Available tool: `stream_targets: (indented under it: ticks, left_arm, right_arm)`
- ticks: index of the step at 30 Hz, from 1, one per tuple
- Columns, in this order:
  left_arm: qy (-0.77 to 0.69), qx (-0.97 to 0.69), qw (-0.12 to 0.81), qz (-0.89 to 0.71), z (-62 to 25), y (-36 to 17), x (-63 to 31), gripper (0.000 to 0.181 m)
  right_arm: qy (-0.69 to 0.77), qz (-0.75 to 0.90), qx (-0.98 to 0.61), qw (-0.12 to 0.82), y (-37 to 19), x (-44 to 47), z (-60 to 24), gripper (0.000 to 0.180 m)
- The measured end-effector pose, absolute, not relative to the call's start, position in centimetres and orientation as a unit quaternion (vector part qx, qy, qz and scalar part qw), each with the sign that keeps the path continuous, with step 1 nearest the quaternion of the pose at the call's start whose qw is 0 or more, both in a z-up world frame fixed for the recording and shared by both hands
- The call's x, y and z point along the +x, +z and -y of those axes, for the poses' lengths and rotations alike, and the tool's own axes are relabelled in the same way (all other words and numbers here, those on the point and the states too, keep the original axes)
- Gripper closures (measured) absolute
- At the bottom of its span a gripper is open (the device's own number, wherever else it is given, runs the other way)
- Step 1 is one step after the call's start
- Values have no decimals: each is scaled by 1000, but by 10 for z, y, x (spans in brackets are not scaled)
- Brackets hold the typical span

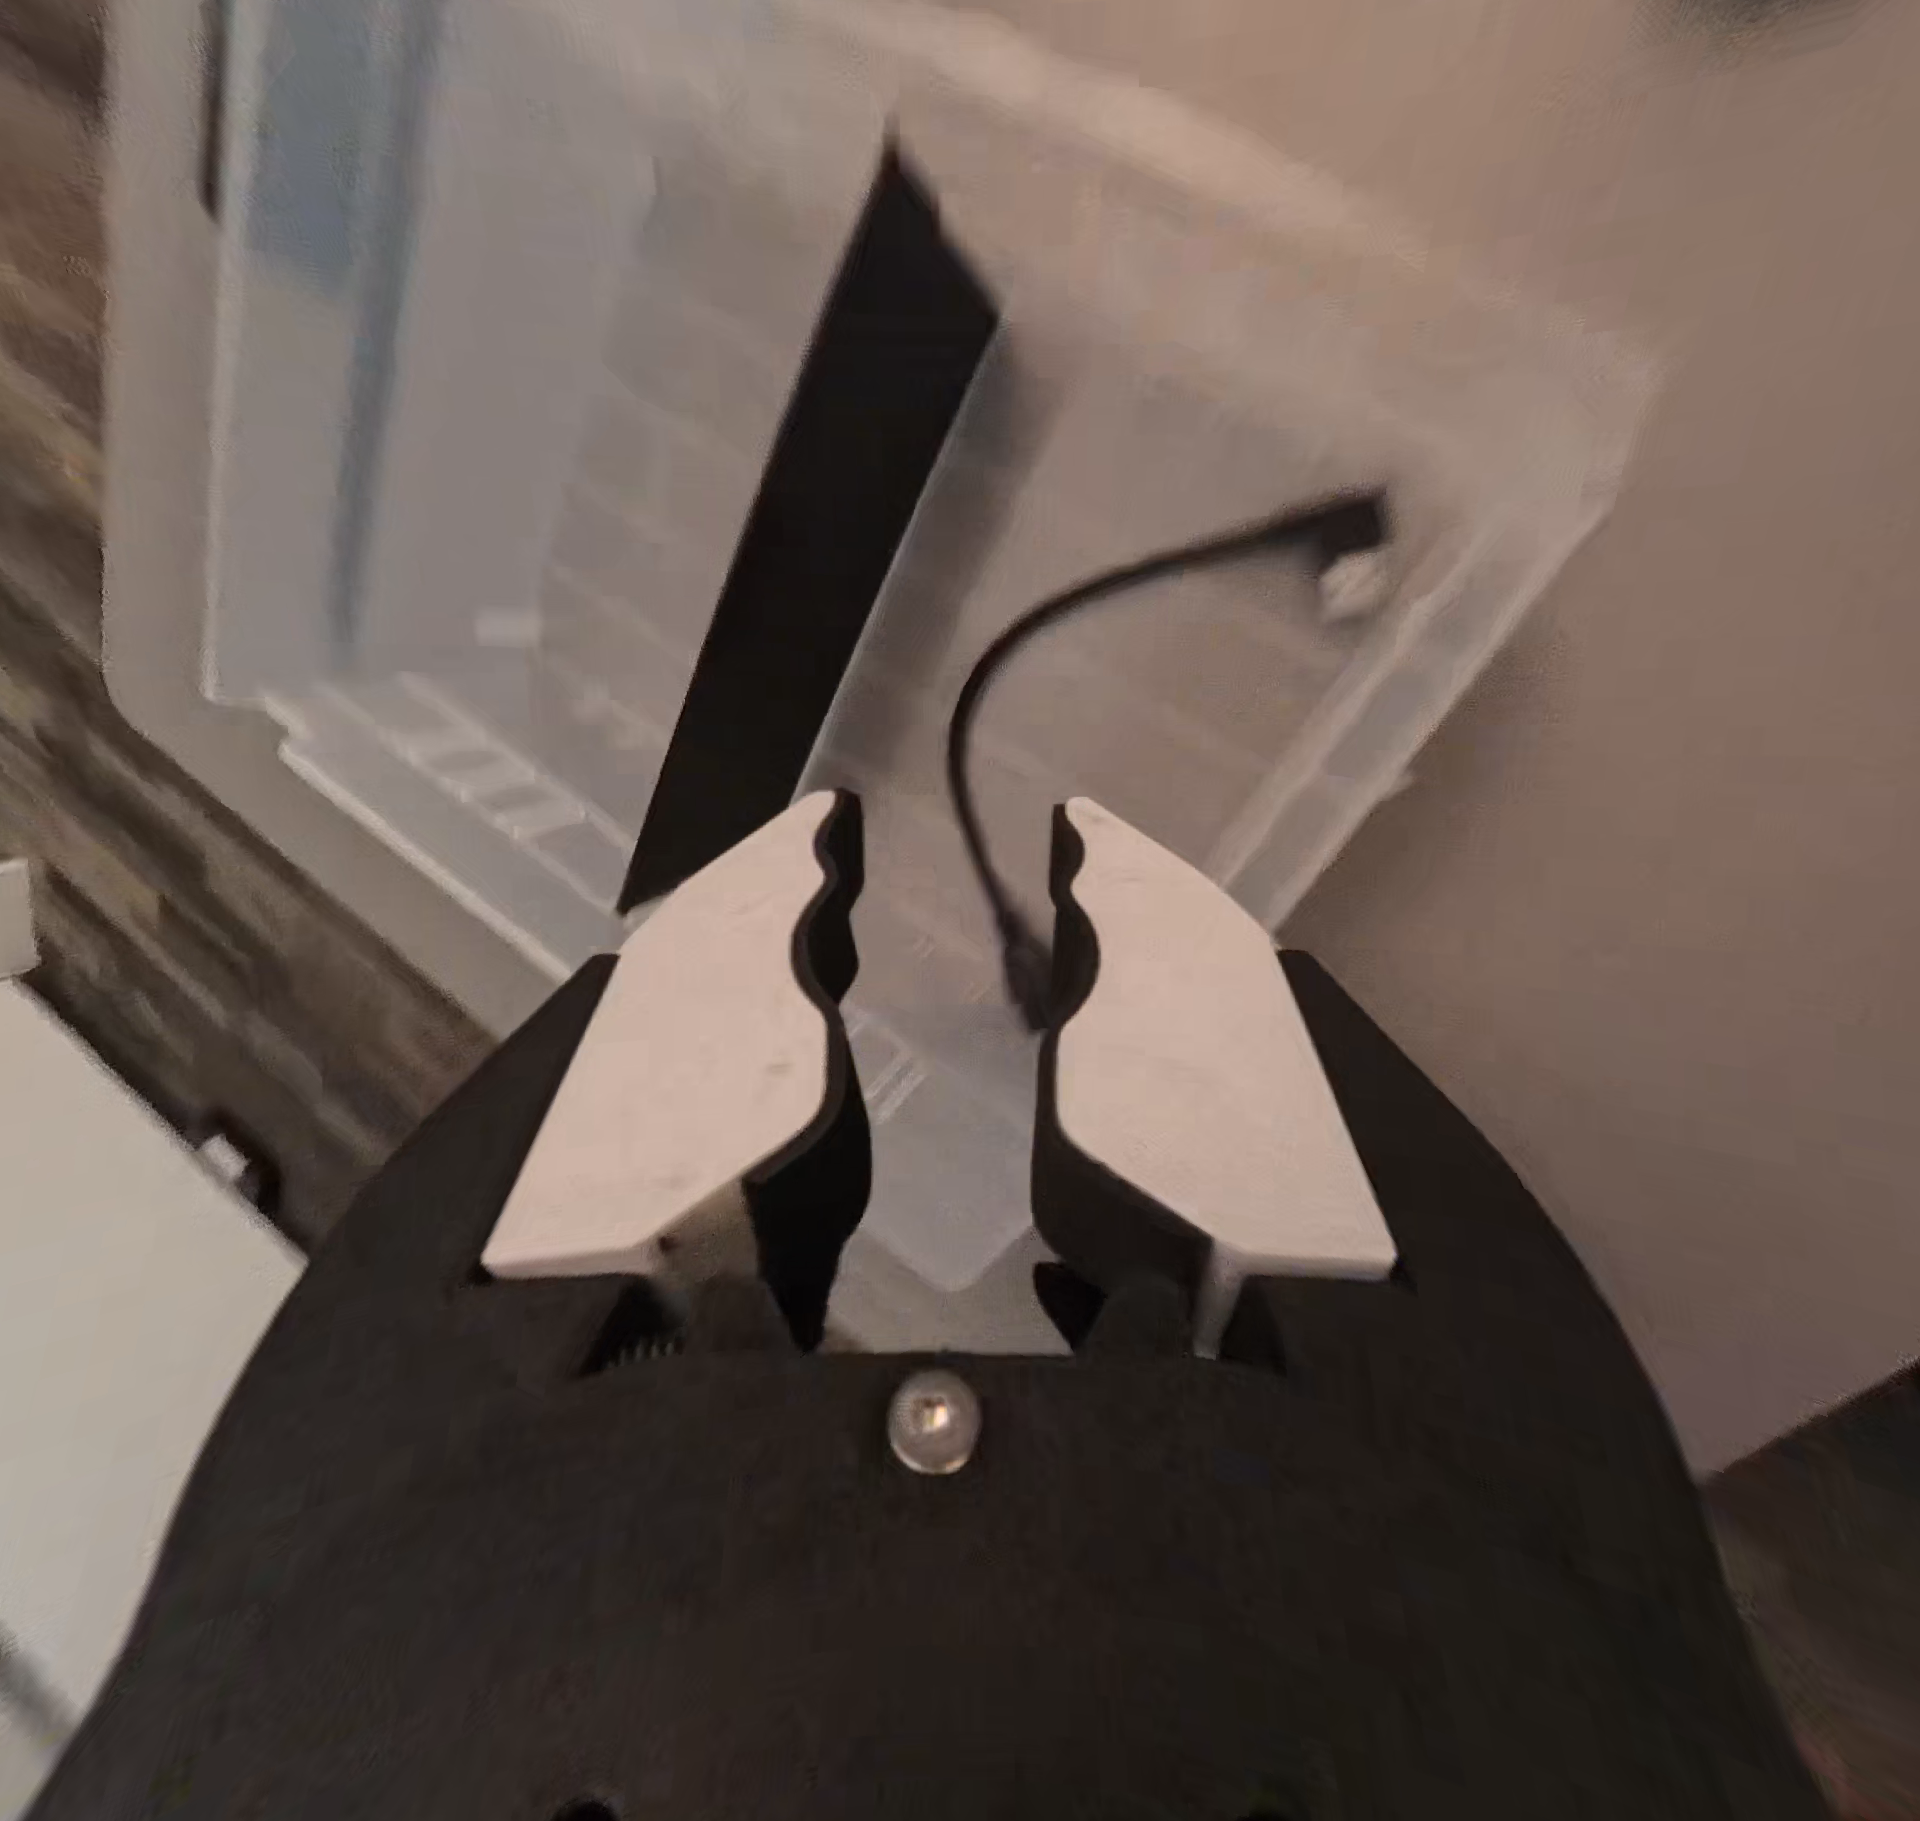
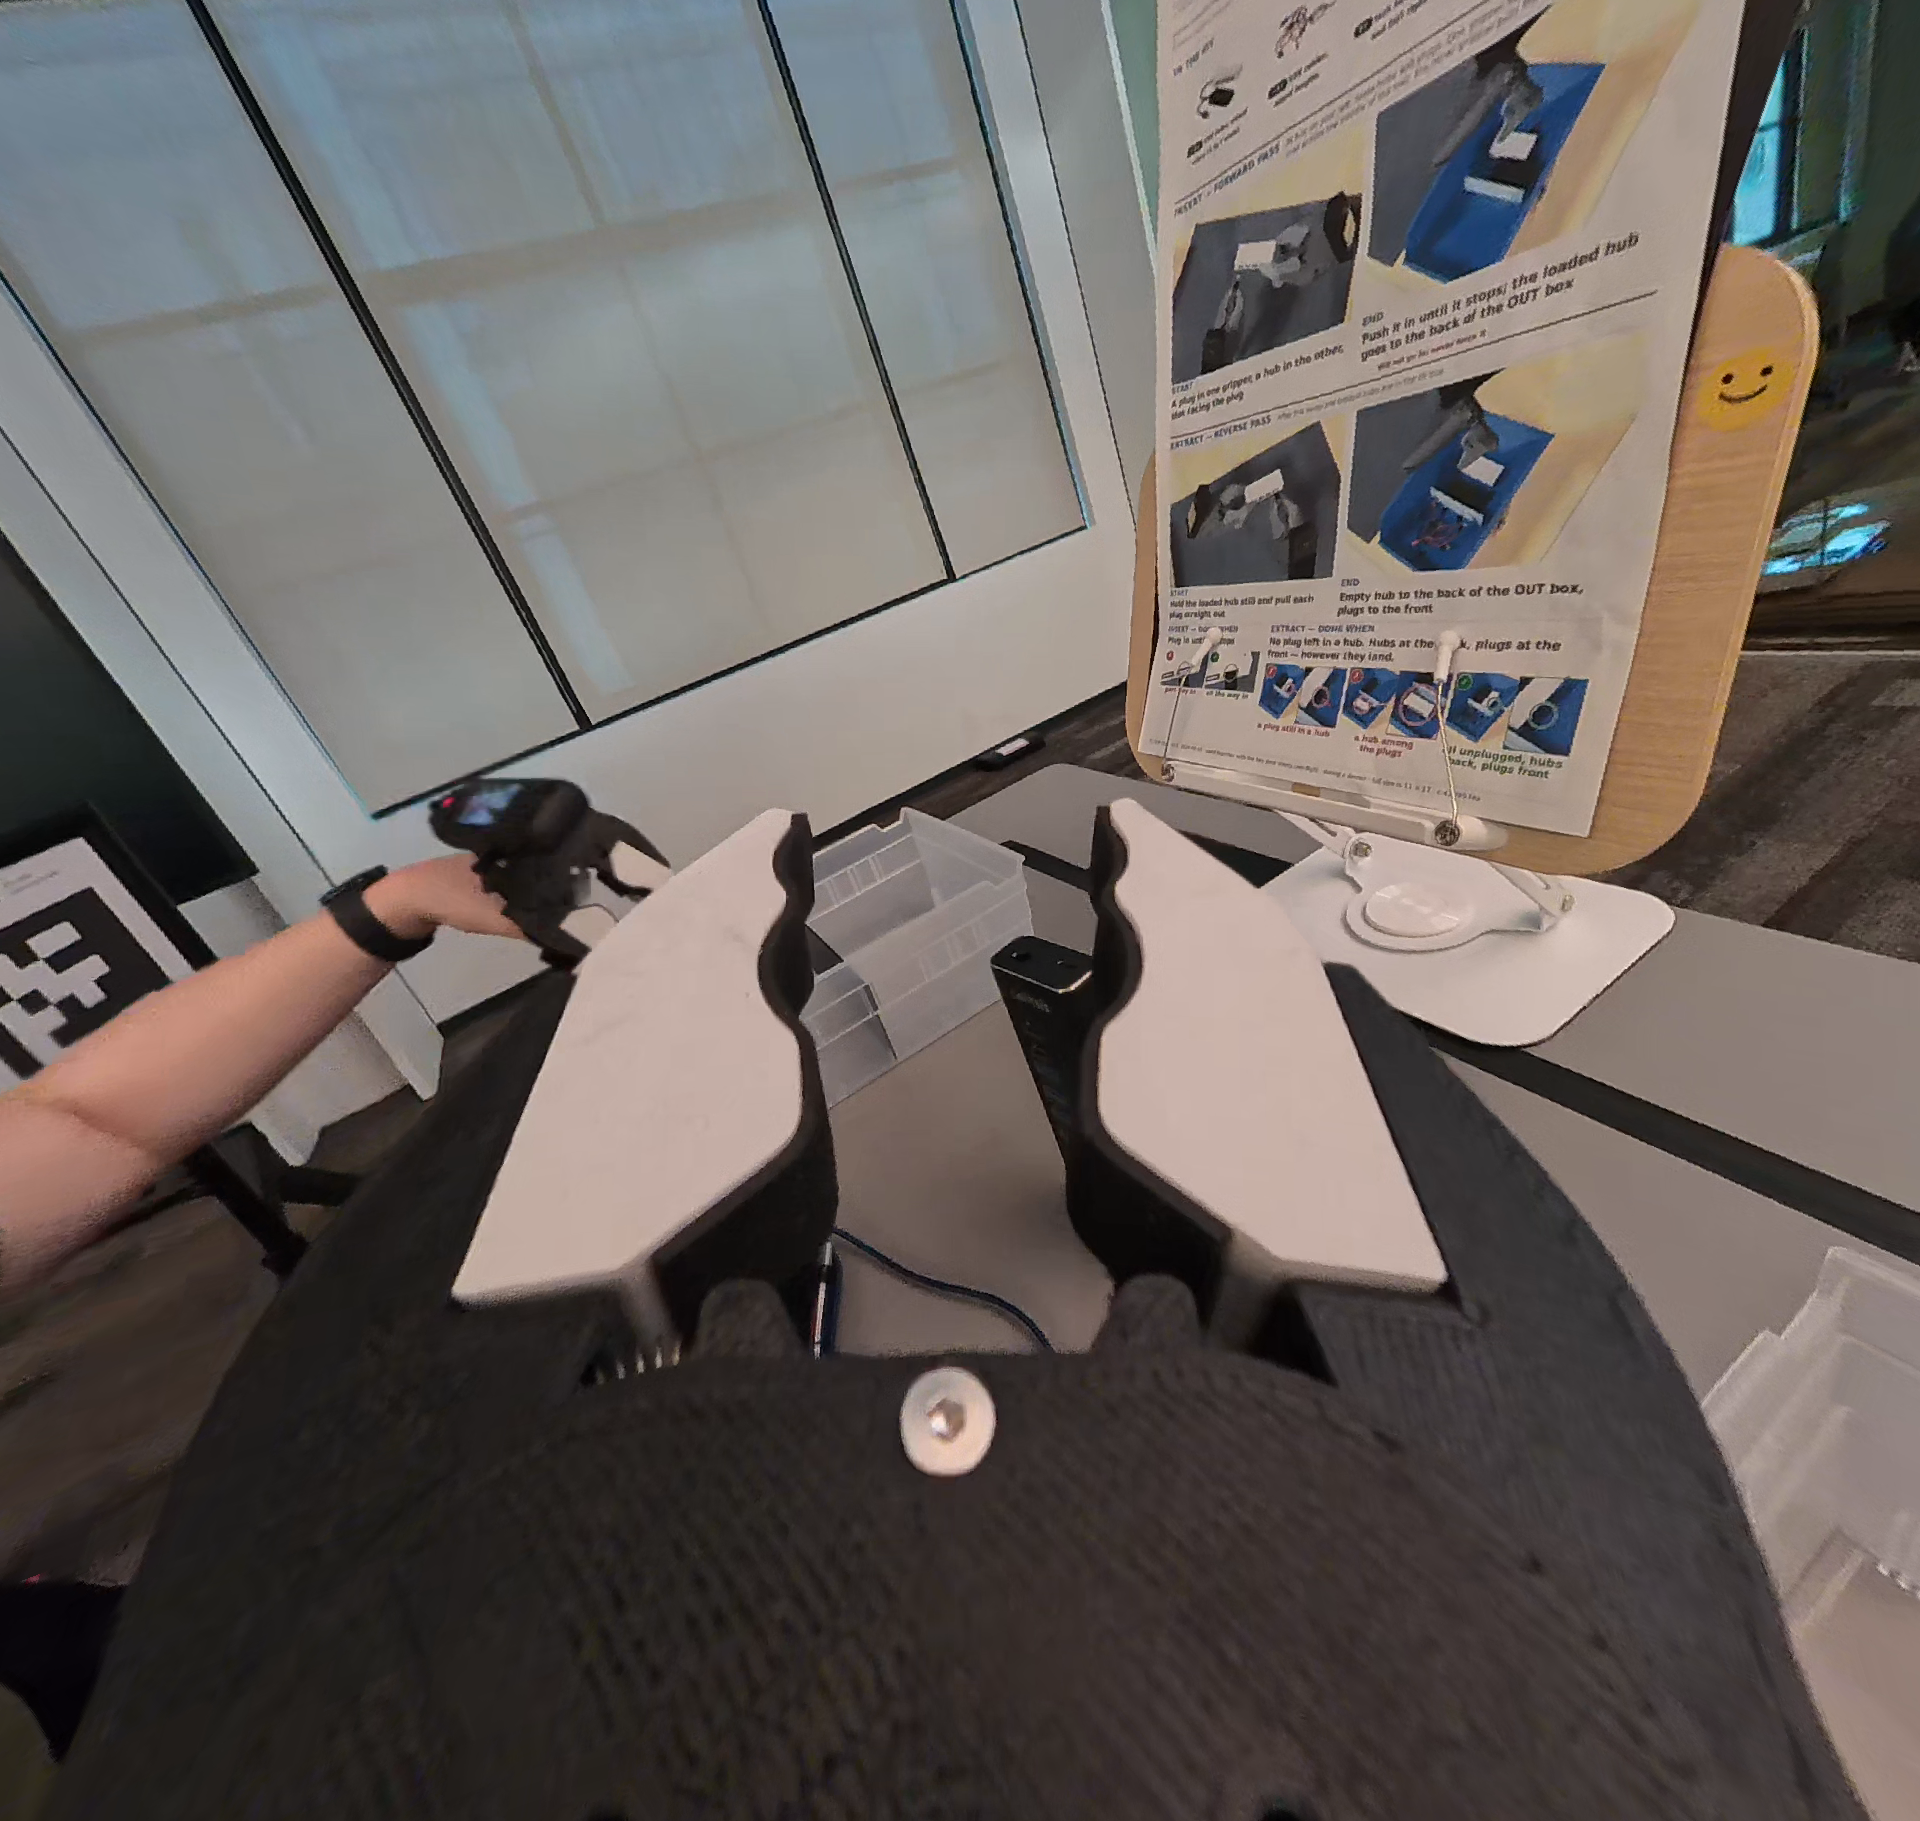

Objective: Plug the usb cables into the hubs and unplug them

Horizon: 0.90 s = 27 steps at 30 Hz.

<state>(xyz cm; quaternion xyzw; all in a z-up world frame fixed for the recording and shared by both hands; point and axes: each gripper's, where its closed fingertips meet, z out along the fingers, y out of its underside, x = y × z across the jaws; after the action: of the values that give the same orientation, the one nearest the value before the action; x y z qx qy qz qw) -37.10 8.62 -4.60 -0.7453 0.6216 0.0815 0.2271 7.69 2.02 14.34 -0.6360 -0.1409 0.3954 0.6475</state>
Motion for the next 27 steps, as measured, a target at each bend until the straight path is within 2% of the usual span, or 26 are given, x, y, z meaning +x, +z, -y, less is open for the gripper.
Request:
stream_targets:
  ticks: [1,3,6,11,27]
  left_arm:
    - [97,-736,215,-635,-93,-58,-381,153]
    - [106,-704,192,-675,-97,-81,-388,162]
    - [146,-656,144,-726,-102,-106,-394,149]
    - [153,-608,95,-773,-115,-126,-389,150]
    - [134,-530,-30,-837,-127,-148,-384,159]
  right_arm:
    - [395,140,-640,644,140,77,-23,128]
    - [387,137,-650,639,134,77,-27,128]
    - [373,137,-666,631,124,78,-33,128]
    - [357,137,-680,625,115,78,-40,128]
    - [329,142,-704,613,100,79,-49,128]
